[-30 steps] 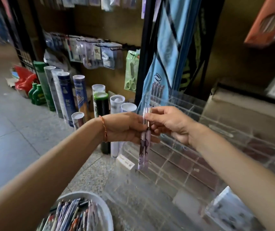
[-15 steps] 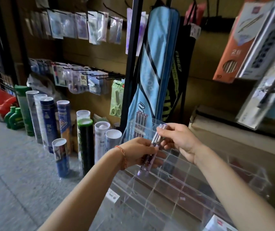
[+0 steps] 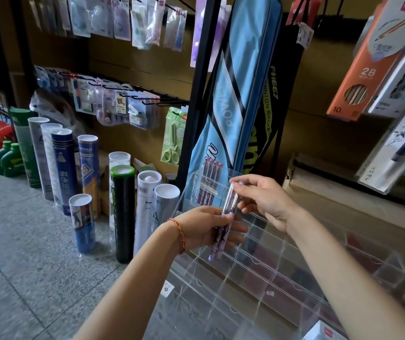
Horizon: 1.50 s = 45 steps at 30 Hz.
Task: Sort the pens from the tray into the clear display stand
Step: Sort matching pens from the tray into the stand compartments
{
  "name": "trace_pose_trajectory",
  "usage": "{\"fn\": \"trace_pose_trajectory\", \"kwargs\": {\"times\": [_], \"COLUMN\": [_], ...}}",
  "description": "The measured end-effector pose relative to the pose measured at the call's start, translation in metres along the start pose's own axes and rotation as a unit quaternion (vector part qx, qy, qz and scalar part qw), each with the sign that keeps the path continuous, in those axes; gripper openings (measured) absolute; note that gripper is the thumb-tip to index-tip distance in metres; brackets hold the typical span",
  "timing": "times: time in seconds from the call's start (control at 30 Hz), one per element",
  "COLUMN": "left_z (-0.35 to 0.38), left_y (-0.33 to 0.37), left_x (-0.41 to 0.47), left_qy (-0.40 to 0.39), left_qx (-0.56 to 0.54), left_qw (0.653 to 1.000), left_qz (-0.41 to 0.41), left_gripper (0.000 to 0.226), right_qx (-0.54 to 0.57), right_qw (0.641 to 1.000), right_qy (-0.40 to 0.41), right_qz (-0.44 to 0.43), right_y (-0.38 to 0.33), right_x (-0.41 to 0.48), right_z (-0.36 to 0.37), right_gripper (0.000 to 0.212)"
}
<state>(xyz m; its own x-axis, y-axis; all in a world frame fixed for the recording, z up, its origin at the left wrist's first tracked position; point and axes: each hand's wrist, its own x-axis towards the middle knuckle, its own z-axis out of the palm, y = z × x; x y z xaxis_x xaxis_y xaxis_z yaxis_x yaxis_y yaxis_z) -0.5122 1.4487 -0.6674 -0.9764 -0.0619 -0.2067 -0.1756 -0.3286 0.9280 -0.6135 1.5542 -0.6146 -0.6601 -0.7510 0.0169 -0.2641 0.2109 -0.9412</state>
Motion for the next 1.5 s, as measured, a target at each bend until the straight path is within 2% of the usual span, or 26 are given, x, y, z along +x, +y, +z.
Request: {"fn": "trace_pose_trajectory", "kwargs": {"times": [0.17, 0.4, 0.43, 0.5, 0.57, 0.63, 0.7, 0.8, 0.87, 0.93, 1.0, 1.07, 1.17, 1.27, 1.5], "left_z": [-0.015, -0.025, -0.025, -0.025, -0.024, -0.022, -0.015, -0.009, -0.009, -0.010, -0.012, -0.012, -0.011, -0.013, -0.015], "left_y": [0.001, 0.001, 0.000, 0.000, 0.001, 0.005, 0.010, 0.014, 0.014, 0.013, 0.014, 0.016, 0.020, 0.021, 0.022], "left_x": [-0.004, 0.003, 0.004, 0.011, 0.021, 0.033, 0.044, 0.057, 0.064, 0.068, 0.071, 0.071, 0.071, 0.071, 0.071], "left_qy": [-0.028, -0.030, -0.023, 0.025, 0.131, 0.230, 0.275, 0.306, 0.307, 0.294, 0.282, 0.271, 0.261, 0.252, 0.252], "left_qx": [-0.020, -0.017, -0.021, -0.025, 0.000, 0.042, 0.068, 0.106, 0.110, 0.106, 0.111, 0.113, 0.105, 0.108, 0.107], "left_qw": [0.999, 0.999, 0.999, 0.999, 0.987, 0.956, 0.929, 0.901, 0.893, 0.895, 0.897, 0.899, 0.904, 0.911, 0.916], "left_qz": [-0.009, 0.004, 0.007, 0.028, 0.091, 0.175, 0.237, 0.288, 0.310, 0.319, 0.323, 0.326, 0.321, 0.309, 0.293], "left_gripper": [0.021, 0.022, 0.022, 0.020, 0.015, 0.013, 0.013, 0.018, 0.026, 0.025, 0.022, 0.026, 0.024, 0.017, 0.013], "right_qx": [-0.007, -0.011, -0.010, 0.023, 0.115, 0.106, -0.009, -0.143, -0.119, -0.094, -0.123, -0.171, -0.199, -0.144, -0.131], "right_qw": [0.999, 0.999, 0.998, 0.987, 0.947, 0.911, 0.914, 0.930, 0.940, 0.938, 0.923, 0.917, 0.934, 0.949, 0.956], "right_qy": [-0.037, -0.012, 0.011, 0.107, 0.225, 0.292, 0.281, 0.226, 0.221, 0.239, 0.261, 0.243, 0.193, 0.196, 0.176], "right_qz": [-0.002, -0.036, -0.055, -0.119, -0.200, -0.273, -0.293, -0.252, -0.232, -0.234, -0.256, -0.266, -0.224, -0.202, -0.194], "right_y": [-0.003, -0.002, -0.003, -0.014, -0.033, -0.046, -0.046, -0.023, -0.014, -0.013, -0.015, -0.012, 0.004, 0.012, 0.011], "right_x": [0.005, 0.008, 0.008, 0.010, 0.013, 0.025, 0.039, 0.061, 0.069, 0.074, 0.077, 0.078, 0.081, 0.084, 0.086], "right_z": [0.006, 0.004, 0.002, -0.011, -0.029, -0.045, -0.042, -0.025, -0.017, -0.015, -0.018, -0.018, -0.014, -0.012, -0.013], "right_gripper": [0.012, 0.009, 0.008, 0.009, 0.010, 0.012, 0.015, 0.012, 0.012, 0.011, 0.011, 0.013, 0.016, 0.019, 0.020]}}
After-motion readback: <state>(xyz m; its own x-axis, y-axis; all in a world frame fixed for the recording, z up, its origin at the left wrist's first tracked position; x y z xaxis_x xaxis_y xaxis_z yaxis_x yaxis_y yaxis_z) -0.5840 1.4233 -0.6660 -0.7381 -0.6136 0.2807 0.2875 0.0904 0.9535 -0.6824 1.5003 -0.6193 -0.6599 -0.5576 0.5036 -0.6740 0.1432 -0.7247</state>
